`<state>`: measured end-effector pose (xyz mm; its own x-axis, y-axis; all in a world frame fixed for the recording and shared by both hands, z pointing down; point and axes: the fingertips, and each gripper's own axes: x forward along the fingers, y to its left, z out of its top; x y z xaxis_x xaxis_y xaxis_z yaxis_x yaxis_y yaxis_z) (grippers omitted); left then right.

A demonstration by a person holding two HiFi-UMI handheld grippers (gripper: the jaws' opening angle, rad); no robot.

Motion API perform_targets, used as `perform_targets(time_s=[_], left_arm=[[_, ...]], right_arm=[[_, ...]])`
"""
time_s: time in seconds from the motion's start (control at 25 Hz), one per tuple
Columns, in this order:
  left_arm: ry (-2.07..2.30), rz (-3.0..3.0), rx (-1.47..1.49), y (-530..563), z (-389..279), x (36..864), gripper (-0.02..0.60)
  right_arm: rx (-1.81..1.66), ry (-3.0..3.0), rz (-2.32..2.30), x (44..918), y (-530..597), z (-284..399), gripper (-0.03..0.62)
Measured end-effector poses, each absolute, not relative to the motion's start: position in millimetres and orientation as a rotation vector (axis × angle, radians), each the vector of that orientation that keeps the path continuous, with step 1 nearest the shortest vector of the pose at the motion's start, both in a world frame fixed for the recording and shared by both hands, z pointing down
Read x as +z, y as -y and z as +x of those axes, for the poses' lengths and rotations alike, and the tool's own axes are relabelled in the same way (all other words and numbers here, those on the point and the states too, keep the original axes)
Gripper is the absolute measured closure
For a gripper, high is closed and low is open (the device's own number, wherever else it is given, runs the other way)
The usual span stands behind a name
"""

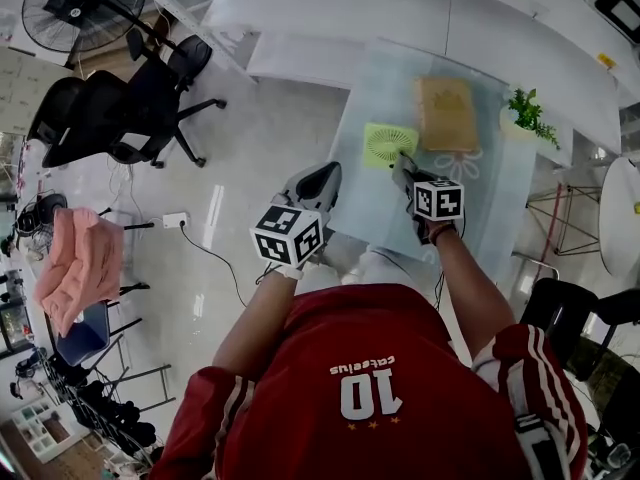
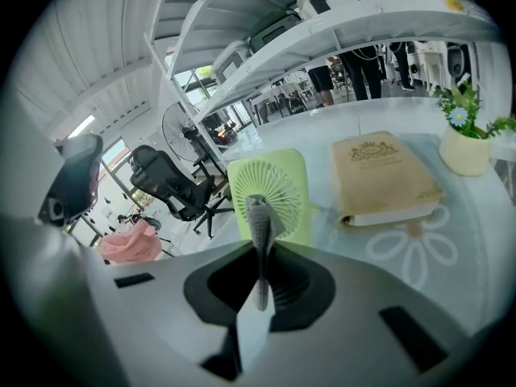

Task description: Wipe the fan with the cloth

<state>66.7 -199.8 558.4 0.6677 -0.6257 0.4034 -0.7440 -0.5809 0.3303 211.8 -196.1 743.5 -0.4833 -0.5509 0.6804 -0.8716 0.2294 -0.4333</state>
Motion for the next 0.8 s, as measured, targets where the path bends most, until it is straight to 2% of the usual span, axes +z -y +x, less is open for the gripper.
perform_targets(time_s=[0.8], left_arm=[[1.200,2.306,0.354,198.3,9.1,568.8,0.581]], right_arm=[[1.101,2.173,1.112,764.8,215.5,134.8,0.574]])
